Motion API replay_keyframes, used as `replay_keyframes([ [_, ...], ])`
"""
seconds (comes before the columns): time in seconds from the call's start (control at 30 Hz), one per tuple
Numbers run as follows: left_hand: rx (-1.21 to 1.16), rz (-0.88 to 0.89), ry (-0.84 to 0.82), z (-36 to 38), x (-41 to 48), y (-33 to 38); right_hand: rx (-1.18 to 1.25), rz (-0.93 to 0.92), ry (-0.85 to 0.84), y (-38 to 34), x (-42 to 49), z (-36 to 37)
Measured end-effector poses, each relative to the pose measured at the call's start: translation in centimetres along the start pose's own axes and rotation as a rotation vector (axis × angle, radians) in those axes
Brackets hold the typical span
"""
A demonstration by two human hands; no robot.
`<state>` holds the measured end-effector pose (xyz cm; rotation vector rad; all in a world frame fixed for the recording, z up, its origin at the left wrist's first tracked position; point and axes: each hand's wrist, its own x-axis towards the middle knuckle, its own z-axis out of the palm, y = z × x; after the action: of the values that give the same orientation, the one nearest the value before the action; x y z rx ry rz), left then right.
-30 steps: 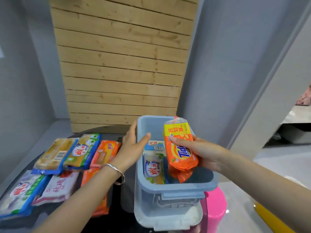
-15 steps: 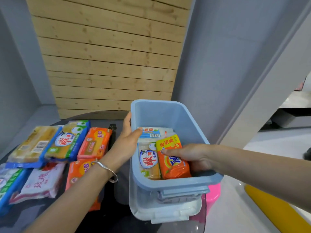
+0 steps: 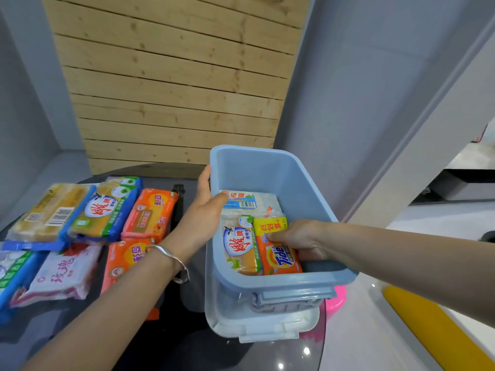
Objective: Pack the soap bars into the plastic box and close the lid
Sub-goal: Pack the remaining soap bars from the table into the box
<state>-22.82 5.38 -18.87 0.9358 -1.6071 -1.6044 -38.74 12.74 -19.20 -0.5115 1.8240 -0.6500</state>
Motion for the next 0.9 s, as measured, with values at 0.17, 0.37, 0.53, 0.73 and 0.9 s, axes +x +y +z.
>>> replay_keyframes([
  [0.17,-0.011,0.002,0.000,-0.1,-0.1,0.1,0.060,0.038,-0.024,-0.4,-0.2,0.3],
  [0.37,-0.022,0.001,0.026,-0.4,-0.2,0.1,-0.048,-0.129,0.070,-1.0,-2.4,-0.6],
  [0.53,0.077,0.049,0.088,-2.8,-1.2,0.3,-0.223,-0.422,0.106,-2.2,-5.7,-0.5],
  [0.73,0.256,0.098,0.284,-10.5,-3.0,0.4,-0.262,-0.699,-0.018,-4.9,-9.4,4.2],
  [0.9,0.404,0.034,0.372,-16.6,-5.4,-1.1,-0.141,-0.693,-0.180,-6.0,-9.4,10.5],
])
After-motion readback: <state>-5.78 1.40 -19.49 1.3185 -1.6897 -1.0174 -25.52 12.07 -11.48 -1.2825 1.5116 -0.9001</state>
